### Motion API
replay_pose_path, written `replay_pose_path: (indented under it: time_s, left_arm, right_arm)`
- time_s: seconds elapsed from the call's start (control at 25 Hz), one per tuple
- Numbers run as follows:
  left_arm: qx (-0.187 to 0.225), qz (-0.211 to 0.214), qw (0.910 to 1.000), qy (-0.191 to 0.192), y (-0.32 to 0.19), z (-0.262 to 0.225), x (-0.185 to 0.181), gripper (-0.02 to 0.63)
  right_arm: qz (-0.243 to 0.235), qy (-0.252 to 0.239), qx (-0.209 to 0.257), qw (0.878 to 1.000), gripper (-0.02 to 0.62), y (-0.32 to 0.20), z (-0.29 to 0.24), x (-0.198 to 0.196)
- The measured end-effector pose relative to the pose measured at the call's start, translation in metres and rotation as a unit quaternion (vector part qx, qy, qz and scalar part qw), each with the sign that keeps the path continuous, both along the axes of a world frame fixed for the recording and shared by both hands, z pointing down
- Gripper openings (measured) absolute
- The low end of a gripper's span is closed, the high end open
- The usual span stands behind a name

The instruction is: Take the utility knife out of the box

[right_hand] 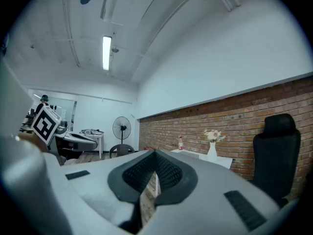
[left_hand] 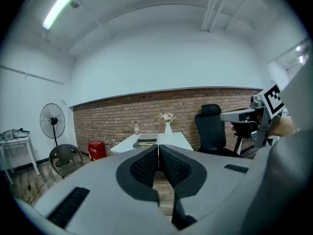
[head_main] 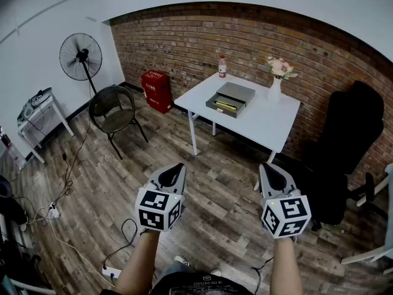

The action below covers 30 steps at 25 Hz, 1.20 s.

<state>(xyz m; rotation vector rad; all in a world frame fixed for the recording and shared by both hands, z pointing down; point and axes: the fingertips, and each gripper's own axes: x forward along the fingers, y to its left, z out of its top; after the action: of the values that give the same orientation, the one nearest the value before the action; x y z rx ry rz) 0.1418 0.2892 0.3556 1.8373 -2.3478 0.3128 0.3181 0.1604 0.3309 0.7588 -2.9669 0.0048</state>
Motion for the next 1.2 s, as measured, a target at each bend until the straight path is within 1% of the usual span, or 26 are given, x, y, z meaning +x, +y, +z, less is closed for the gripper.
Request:
replay_pose_path:
  time_s: [0.12,0.28,0.4,0.56,0.8,1.0,1.2]
  left_arm:
    - [0.001,0.005,1.0,-0.001,-0.008,0.0,0.006,0.026]
    - [-0.003,0.012,0.9999,-0.002,-0.019,0.004,0.007,0.026]
    - [-0.006,0.018,0.9998,0.0,-0.029,0.008,0.002,0.026]
    - [-0.001,0.029,0.9995,0.011,-0.046,0.013,-0.013,0.026]
    - [0.003,0.049,0.9982,0.035,-0.085,0.024,-0.058,0.028]
    - [0.005,0.081,0.9956,0.047,-0.129,0.025,-0.107,0.028]
    - [0.007,0.102,0.9934,0.052,-0.162,0.021,-0.157,0.029]
  right_arm:
    - [-0.003,-0.009,-0.004,1.0,0.018,-0.003,0.001,0.002]
    - [0.001,-0.003,-0.008,1.0,0.018,-0.011,0.005,0.001]
    - [0.001,0.001,-0.011,1.0,0.018,-0.018,0.009,-0.005]
    - [0.002,0.012,-0.014,1.0,0.018,-0.029,0.014,-0.024]
    - [0.013,0.027,-0.016,0.999,0.018,-0.056,0.023,-0.069]
    - [0.032,0.037,-0.016,0.999,0.018,-0.086,0.021,-0.118]
    - [0.056,0.043,-0.017,0.997,0.018,-0.109,0.017,-0.162]
